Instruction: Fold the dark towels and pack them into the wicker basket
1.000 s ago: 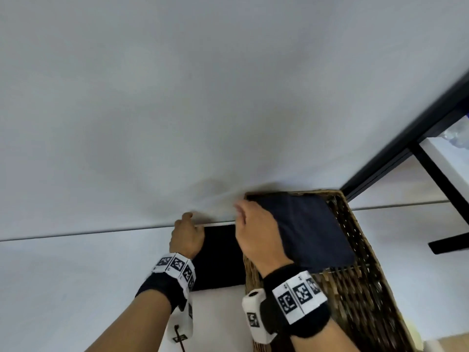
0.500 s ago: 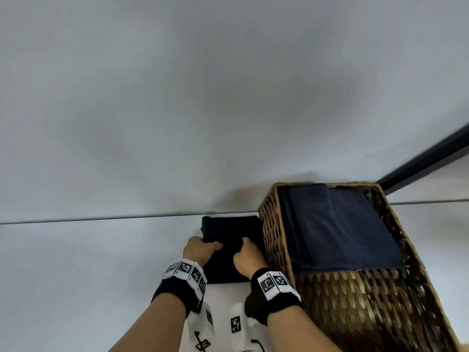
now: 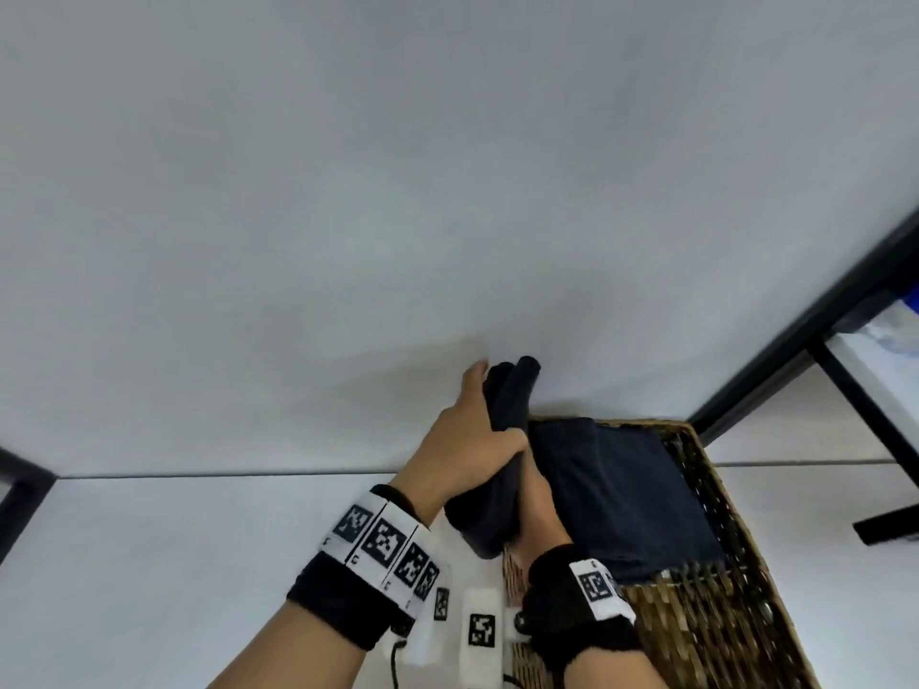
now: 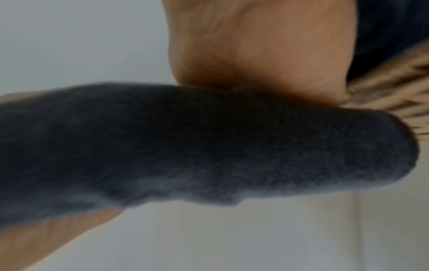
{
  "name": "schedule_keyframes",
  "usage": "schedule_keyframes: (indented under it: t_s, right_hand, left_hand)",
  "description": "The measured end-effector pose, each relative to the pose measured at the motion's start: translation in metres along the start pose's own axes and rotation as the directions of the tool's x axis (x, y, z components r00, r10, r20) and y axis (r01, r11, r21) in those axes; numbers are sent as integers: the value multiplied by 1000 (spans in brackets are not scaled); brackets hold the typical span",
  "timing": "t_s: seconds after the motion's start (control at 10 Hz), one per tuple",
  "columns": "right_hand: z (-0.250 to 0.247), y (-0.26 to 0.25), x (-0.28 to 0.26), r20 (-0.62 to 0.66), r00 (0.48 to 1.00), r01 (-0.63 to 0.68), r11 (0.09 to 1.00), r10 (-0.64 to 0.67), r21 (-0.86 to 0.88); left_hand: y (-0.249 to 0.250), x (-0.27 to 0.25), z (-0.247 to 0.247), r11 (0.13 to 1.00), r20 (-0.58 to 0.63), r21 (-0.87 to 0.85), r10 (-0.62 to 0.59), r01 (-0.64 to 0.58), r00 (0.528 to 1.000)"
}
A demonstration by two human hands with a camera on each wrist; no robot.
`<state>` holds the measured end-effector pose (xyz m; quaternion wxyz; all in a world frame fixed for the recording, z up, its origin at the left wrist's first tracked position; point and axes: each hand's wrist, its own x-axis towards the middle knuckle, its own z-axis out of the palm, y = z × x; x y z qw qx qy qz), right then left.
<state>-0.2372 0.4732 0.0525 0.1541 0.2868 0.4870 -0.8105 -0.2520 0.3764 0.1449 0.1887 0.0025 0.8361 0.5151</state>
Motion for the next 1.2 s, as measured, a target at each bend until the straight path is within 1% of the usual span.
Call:
schedule_keyframes:
  t_s: [0.1,0.2,0.3,0.4,0.5,0.6,0.7,0.8,1.0,1.1,1.2]
  right_hand:
    - [-13,-41,-25,42,994,98,991,-102,93]
    - [-61,-101,-49,3,988,154,988,-154,-6]
    - [-106,-139,-56,-96,970,200,958,-223,-206]
    - [-153,-158,-42,-233,856,250,764,-461,-594]
    - [-166,-143,-20,-124,831,194,490,-543,-850]
    - [-176,-99,11,192,858,220,4,-477,-975]
    - [-171,-81,21,270,865,202,-200,-423,-959]
    - [-163,-71,29,299,849,164,-321,-435,-933]
    - [-166,-56,40,272,882,131,-356,-385,-925]
    - [-168,-60,45,257,904,139,-332,-343,-933]
    - [-168,-77,54,280,904,217,-217,-324,-952]
  left_hand:
    - [42,-11,5,986,15,-137,98,-95,995]
    - [73,-13,18,932,-66,-318,160,-173,985]
    - [70,-4,35,922,-139,-345,134,-174,981]
    - [39,14,67,983,-60,-182,-12,1,998]
    - [13,23,89,983,-18,175,-58,60,998]
    - [-10,29,123,753,120,641,88,-145,989]
    - [-20,36,134,593,200,770,126,-236,972]
    - [-34,48,135,429,187,879,91,-208,978]
    - [-53,53,138,440,197,879,11,-182,980]
    - [-53,59,139,477,190,863,-5,-164,982]
    - [-39,66,130,459,192,873,-7,-167,981]
